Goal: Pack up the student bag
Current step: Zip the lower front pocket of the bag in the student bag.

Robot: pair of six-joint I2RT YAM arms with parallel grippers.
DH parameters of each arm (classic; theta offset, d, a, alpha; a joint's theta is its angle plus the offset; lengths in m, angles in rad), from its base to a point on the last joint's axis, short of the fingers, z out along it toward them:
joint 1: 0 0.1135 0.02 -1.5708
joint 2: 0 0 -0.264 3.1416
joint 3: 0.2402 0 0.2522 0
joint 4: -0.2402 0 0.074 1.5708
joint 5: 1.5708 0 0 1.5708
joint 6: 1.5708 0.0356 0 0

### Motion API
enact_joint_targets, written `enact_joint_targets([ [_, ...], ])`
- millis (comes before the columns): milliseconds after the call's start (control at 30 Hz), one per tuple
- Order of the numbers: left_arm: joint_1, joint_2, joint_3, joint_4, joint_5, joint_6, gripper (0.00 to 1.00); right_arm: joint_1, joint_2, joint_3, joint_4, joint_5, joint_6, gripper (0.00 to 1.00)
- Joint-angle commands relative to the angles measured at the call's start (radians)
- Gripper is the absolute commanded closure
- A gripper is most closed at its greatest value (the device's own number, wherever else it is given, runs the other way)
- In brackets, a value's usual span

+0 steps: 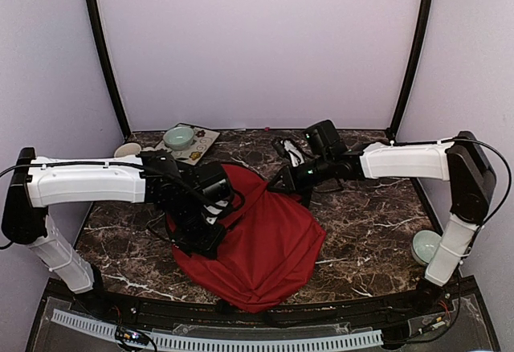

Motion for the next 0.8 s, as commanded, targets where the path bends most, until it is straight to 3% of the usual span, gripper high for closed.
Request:
enact_joint_targets([
  [0,-0.005,-0.071,-0.057,-0.041,0.034,-0.011,1.0,-0.02,-0.048,-0.008,0.073,0.03,0.009,1.0],
  [767,-0.009,-0.146,-0.059,-0.092,0.023,0.002,1.0,-0.022,-0.059,-0.002,0.102,0.004,0.038,1.0],
])
